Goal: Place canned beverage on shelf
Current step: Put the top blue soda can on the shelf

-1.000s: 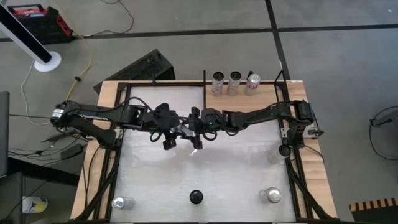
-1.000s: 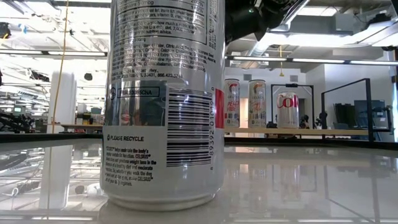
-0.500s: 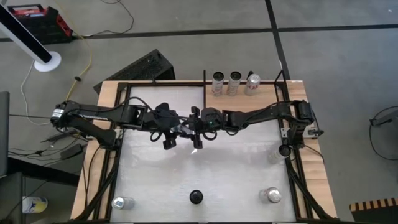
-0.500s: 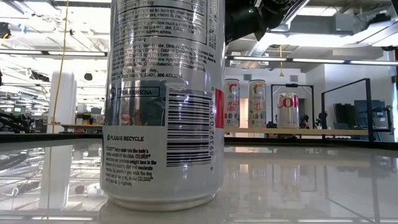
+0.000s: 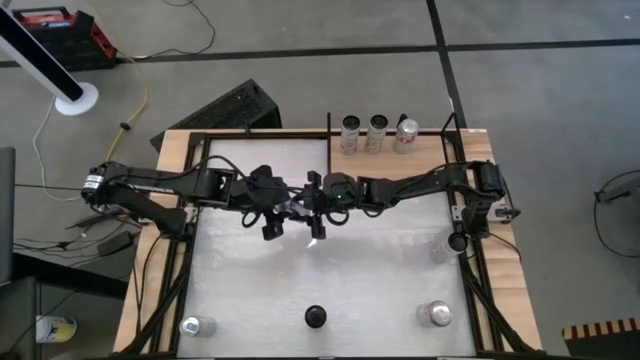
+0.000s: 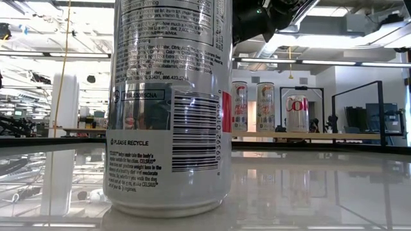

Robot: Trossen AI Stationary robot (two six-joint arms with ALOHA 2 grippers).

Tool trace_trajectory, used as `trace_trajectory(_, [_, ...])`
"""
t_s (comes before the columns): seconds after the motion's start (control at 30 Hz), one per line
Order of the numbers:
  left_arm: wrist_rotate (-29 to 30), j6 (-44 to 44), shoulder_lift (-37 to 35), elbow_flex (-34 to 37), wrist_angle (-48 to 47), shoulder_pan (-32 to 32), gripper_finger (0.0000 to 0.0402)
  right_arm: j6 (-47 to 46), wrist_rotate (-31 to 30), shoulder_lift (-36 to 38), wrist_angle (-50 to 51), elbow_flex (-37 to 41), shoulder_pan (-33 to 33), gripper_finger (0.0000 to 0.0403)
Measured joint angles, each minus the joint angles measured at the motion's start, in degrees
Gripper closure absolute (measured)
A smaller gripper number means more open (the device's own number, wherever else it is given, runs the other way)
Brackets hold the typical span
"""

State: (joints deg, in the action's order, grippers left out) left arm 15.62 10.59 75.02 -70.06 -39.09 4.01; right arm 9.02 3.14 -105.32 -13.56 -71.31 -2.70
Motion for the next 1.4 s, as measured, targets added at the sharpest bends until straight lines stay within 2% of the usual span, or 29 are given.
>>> trace_trajectory(0.27, [2.5,-2.4,-0.7,-0.5,-0.1,-0.2,0.0098,1.4,-0.3,1.2,4.0,0.2,-0.2,0.016])
trace_trajectory(0.4, [3.3,-2.6,-3.4,-2.8,-0.3,-0.2,0.0084,3.1,-0.2,5.4,7.2,0.4,-0.8,0.016])
trace_trajectory(0.53, [9.3,-2.8,-7.4,-2.9,-3.3,0.1,0.0085,3.5,0.8,12.1,8.6,3.7,-2.4,0.016])
trace_trajectory(0.63, [15.8,-1.3,-11.1,-2.1,-4.9,0.2,0.0088,3.5,1.8,19.2,9.0,8.3,-4.5,0.016])
trace_trajectory(0.73, [19.8,-0.5,-14.9,2.7,-1.6,1.0,0.0088,2.4,1.8,27.4,8.6,15.2,-7.3,0.016])
trace_trajectory(0.93, [18.1,-0.3,-21.1,15.3,10.0,1.2,0.0088,-2.2,1.0,45.0,6.9,31.2,-12.1,0.016])
trace_trajectory(1.07, [17.6,0.0,-22.6,19.6,15.1,1.3,0.0088,-4.0,-4.8,54.5,6.2,40.9,-14.9,0.016])
trace_trajectory(1.2, [17.6,-0.3,-22.5,19.8,17.1,1.3,0.0089,-6.5,-10.9,58.8,0.7,48.5,-18.8,0.016])
trace_trajectory(1.4, [16.0,-1.6,-22.3,19.8,20.7,1.3,0.0089,-10.3,-13.8,55.6,-6.7,54.2,-24.9,0.016])
